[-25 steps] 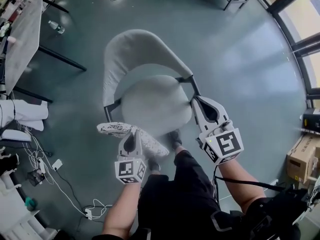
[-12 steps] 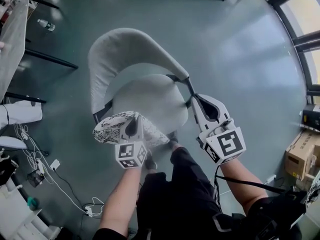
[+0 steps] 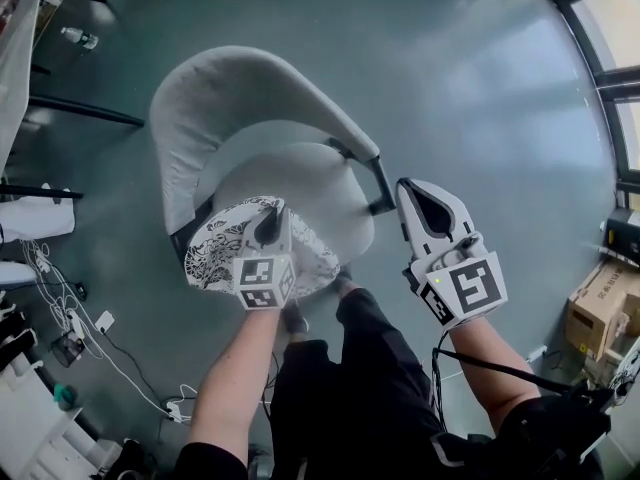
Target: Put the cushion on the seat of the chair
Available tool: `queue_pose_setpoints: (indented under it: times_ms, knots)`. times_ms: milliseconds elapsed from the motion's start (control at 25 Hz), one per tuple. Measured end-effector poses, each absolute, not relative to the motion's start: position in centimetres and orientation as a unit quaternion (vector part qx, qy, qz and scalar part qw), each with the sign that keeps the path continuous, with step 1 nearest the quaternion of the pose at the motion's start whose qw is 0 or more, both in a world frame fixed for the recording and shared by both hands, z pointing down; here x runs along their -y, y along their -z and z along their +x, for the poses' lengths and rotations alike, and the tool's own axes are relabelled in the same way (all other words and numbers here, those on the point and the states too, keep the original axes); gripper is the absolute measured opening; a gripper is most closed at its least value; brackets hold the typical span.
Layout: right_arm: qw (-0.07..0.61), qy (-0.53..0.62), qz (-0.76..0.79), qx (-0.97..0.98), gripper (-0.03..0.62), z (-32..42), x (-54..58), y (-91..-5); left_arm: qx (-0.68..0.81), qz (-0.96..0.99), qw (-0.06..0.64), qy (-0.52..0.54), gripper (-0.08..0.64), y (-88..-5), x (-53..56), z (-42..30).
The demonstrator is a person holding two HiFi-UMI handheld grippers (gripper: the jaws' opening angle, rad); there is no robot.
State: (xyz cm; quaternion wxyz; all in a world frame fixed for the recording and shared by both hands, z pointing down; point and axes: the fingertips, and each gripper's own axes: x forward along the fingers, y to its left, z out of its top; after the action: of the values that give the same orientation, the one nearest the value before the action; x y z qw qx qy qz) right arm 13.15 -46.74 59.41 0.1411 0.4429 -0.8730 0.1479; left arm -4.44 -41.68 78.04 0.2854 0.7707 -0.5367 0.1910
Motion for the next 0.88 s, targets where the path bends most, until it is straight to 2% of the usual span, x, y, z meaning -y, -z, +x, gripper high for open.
queue_pose_setpoints:
  times_ms: [880]
  knots:
    - [0.163, -0.167, 0.450, 0.862, 0.009, 17.5, 49.9, -65.7, 0.505, 0.780, 0.284, -0.237, 0.021, -86.5, 50.5, 0.1]
